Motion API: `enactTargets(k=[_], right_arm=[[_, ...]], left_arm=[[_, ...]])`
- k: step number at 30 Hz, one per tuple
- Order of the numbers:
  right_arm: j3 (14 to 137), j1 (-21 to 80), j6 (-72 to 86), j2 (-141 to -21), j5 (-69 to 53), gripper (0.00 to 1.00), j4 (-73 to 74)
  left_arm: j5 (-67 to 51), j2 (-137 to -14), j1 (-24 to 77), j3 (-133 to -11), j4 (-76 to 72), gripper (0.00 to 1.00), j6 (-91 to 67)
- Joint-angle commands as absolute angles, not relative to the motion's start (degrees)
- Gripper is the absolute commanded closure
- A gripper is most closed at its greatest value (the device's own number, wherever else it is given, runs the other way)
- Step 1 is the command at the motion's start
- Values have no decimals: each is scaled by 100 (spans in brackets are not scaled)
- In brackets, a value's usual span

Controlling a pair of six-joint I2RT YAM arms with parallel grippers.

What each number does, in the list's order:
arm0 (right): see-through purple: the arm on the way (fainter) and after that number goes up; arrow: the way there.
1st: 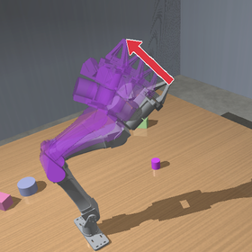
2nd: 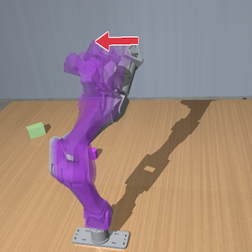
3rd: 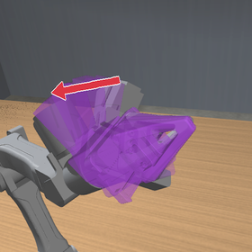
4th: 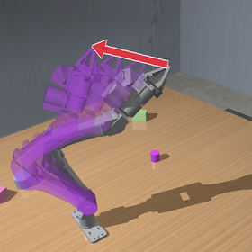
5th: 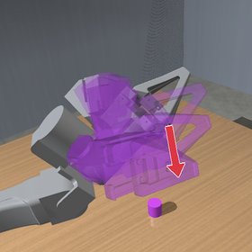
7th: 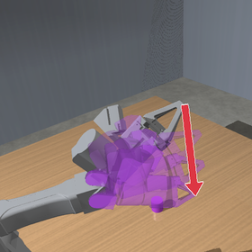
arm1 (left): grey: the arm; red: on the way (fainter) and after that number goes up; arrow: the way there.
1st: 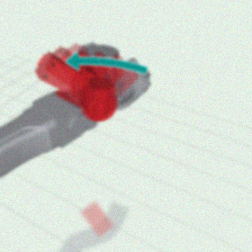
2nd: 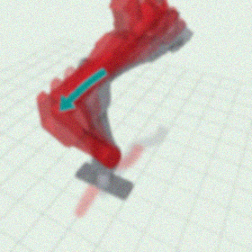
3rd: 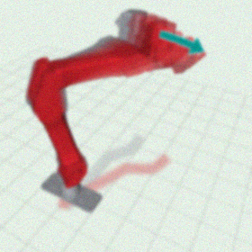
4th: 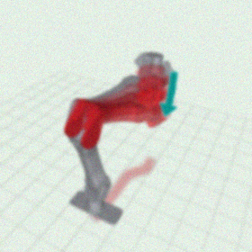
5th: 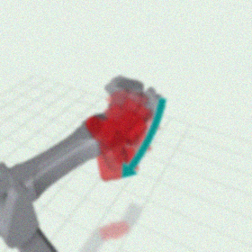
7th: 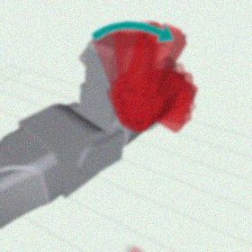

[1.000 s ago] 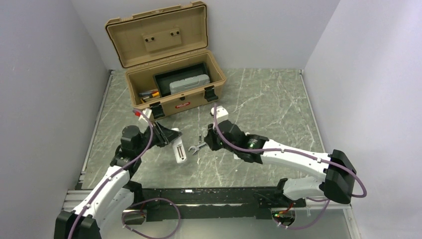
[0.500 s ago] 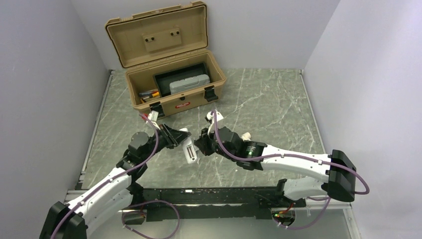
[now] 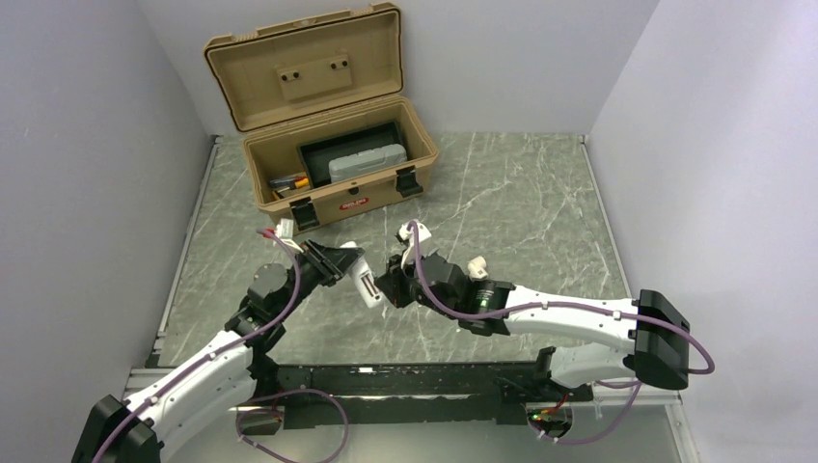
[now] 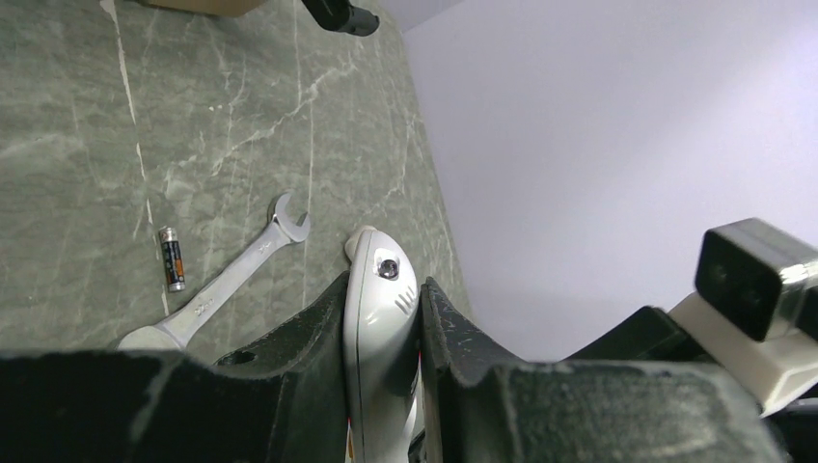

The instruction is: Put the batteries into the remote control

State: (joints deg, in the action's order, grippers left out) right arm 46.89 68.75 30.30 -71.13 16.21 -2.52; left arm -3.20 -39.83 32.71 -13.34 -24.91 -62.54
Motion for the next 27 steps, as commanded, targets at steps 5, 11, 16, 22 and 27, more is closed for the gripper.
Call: enactTargets(k=[5,11,16,22,27], right_arm=[[4492,7011,2883,-7096,1746,100,-997],[4441,7057,2800,-7131,1846,100,-1234],[4420,7050,2666,-7141,2031,100,-1306],[4333,7060,2546,-7199,2091,100,-1396],[4253,7058,2545,-7188,2038,100,-1447]], left_arm=[[-103,-3782,3331,-1279,-2864,100,-6545],[-258,-3906,3332,-1293,-2956,100,-6560],[-327,-3909,3340,-1287,-2954,100,-6580],[-421,-3840,3344,-1342,-2727,100,-6595],[-446,-3854,3342,-1259,-2800,100,-6741]])
